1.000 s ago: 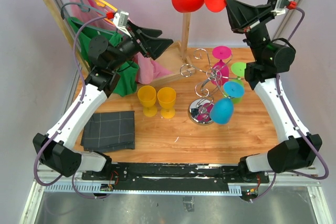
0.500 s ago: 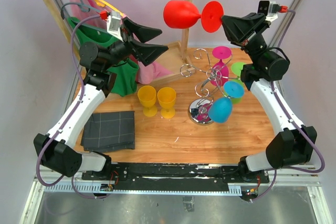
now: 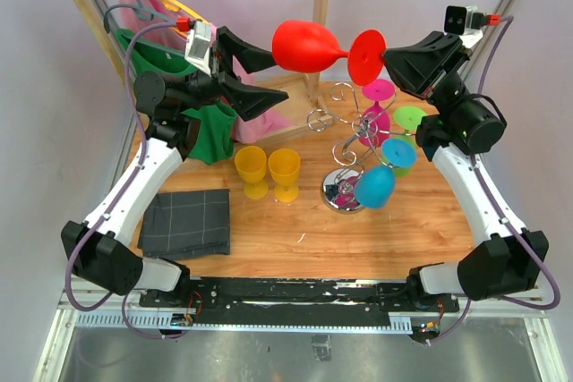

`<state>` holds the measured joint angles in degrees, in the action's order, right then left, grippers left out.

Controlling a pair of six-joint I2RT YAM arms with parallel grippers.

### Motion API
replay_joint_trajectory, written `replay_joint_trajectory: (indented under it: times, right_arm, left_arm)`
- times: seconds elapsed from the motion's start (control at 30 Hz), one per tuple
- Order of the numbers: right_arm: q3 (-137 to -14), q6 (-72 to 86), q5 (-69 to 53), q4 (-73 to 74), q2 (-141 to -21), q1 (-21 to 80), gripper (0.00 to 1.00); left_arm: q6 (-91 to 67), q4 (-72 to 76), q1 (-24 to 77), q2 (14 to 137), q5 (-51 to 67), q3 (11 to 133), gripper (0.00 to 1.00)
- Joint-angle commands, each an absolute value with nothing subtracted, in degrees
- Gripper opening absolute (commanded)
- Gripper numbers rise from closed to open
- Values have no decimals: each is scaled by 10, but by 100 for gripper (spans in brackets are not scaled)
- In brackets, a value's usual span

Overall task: Take the wine glass off the wine glass rack
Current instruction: Place the wine glass at the center of the board.

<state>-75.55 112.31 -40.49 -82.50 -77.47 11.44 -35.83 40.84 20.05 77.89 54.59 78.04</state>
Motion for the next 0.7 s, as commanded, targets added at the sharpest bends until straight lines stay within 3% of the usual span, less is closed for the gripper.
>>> replay_joint_trajectory:
  times: [0.0, 0.27, 0.67]
  right_arm:
    - [-738, 1142, -431, -871, -755, 109, 1]
    - [-729, 1142, -433, -882, -756, 108, 1]
    - [-748, 1150, -441, -894, -774, 108, 1]
  left_arm:
    - [-361, 446, 200, 785, 562, 801, 99]
    - [-379, 452, 202, 778, 572, 818, 98]
    - [-403, 457, 212, 765, 582, 815, 83]
